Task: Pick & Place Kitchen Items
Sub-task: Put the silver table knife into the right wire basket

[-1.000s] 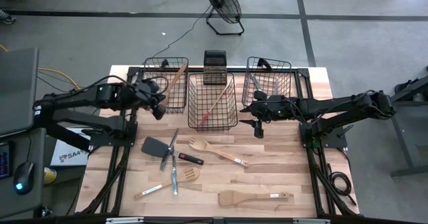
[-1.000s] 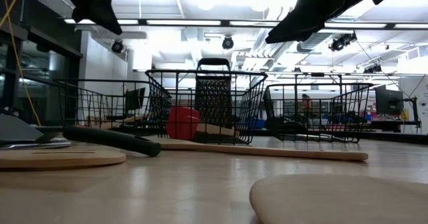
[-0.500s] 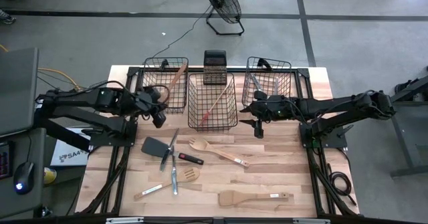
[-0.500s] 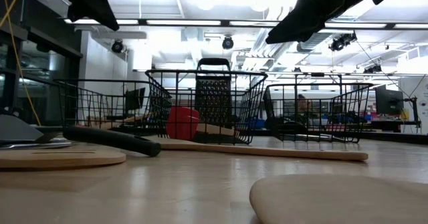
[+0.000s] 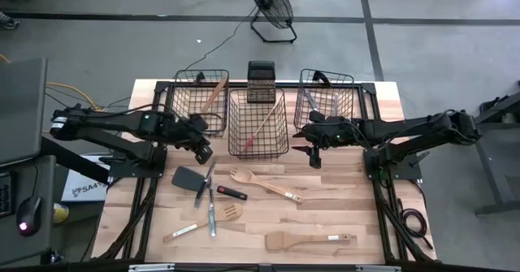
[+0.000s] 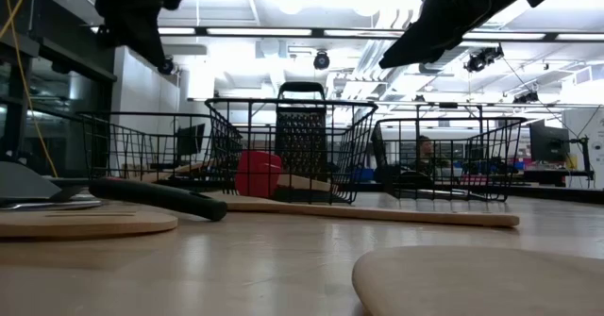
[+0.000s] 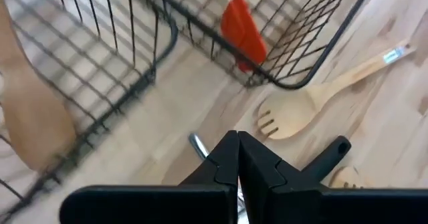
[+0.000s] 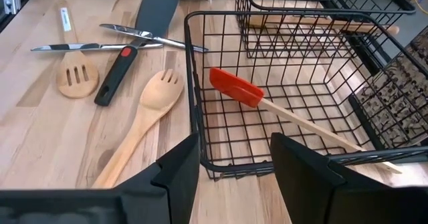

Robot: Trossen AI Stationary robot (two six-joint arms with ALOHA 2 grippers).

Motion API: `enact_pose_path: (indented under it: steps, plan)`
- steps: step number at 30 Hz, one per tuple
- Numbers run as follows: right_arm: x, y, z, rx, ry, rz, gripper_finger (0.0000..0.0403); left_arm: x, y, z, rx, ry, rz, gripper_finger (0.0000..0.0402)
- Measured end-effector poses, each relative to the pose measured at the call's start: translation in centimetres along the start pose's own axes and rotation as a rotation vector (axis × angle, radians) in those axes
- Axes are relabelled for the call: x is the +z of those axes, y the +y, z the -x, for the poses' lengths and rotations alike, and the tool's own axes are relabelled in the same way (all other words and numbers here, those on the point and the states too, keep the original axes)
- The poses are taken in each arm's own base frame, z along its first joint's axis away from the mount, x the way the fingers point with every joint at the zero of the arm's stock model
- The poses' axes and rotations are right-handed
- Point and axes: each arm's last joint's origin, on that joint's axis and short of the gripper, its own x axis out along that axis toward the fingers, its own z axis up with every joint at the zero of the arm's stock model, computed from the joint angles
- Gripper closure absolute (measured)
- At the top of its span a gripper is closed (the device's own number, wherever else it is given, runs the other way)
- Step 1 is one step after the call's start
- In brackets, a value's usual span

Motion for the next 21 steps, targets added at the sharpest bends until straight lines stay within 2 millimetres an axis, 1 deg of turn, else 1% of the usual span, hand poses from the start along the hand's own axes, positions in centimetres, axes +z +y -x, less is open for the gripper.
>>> enact_pose_path:
  steps: [8,13,16,21]
  plan:
    - [-0.1,0.0,0.0,0.001,0.010,-0.014,0.0227,-0.2,-1.1,-2.7,0.010,0.159,0.223,0.0400]
    - [-0.1,0.0,0.0,0.007,0.013,-0.014,0.0227,-0.4,-1.5,-4.1,0.059,0.227,0.308,0.0398]
    - [-0.1,0.0,0.0,0.007,0.015,-0.013,0.0227,-0.5,-1.7,-4.9,0.094,0.248,0.343,0.0378]
    - [-0.2,0.0,0.0,0.007,0.023,-0.002,0.0227,-0.8,-2.0,-6.5,0.151,0.309,0.383,0.0315]
